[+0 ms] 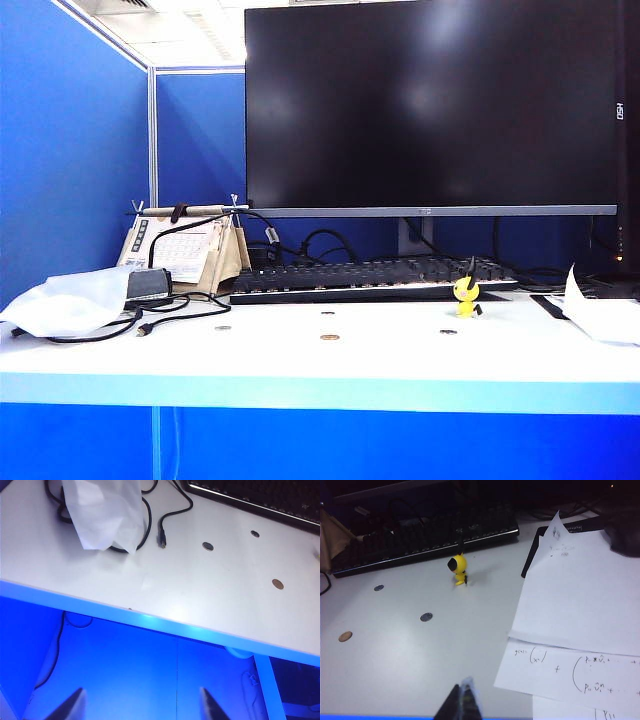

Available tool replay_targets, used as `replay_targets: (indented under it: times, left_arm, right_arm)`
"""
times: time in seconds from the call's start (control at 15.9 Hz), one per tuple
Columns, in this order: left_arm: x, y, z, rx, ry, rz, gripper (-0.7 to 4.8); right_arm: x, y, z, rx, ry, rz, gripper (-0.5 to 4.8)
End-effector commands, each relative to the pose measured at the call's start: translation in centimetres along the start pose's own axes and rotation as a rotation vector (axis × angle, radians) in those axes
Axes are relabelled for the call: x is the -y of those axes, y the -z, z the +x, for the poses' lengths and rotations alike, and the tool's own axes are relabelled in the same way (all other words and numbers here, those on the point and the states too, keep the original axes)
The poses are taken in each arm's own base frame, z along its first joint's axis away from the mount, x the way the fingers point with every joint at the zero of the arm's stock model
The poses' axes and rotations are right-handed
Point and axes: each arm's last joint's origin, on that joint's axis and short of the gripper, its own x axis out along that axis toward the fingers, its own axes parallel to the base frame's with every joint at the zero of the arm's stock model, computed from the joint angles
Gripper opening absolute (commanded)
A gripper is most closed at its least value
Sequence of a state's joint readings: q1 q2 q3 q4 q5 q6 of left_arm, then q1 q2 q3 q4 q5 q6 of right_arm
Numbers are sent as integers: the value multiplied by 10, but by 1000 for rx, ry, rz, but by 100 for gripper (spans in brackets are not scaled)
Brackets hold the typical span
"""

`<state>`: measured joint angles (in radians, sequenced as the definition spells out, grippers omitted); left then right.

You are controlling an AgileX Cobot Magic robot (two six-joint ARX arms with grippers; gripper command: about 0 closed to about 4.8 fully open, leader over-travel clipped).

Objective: Pick up the doll and place it on the similarly colored coin.

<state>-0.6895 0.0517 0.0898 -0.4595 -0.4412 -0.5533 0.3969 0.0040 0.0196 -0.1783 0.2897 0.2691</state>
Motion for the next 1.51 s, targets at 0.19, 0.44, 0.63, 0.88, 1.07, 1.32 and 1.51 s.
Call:
replay_targets:
  times: [0.19, 0.44, 0.63, 0.88, 1.07, 1.32, 1.51]
  left_arm:
    - [0, 1, 0, 0, -4, 4, 296]
    - [0, 1, 0, 0, -4, 4, 296]
    - [0, 1, 0, 0, -4, 4, 296]
    - [0, 1, 0, 0, -4, 4, 296]
    - [0, 1, 0, 1, -4, 4, 296]
    - [0, 1, 0, 1, -4, 4, 296]
    - [0, 1, 0, 1, -4, 4, 296]
  right_arm:
    - [-2, -8, 0, 80, -27, 25, -5]
    - [-3, -9, -1, 90, -63, 46, -4]
    - [-2, -17, -2, 189, 35, 78, -5]
    - [-8, -34, -8, 209, -80, 33, -3]
    - [-14, -59, -10, 231, -70, -36, 135]
    - [-41, -116, 24, 178, -87, -57, 272]
    - [-68, -152, 78, 114, -54, -81, 420]
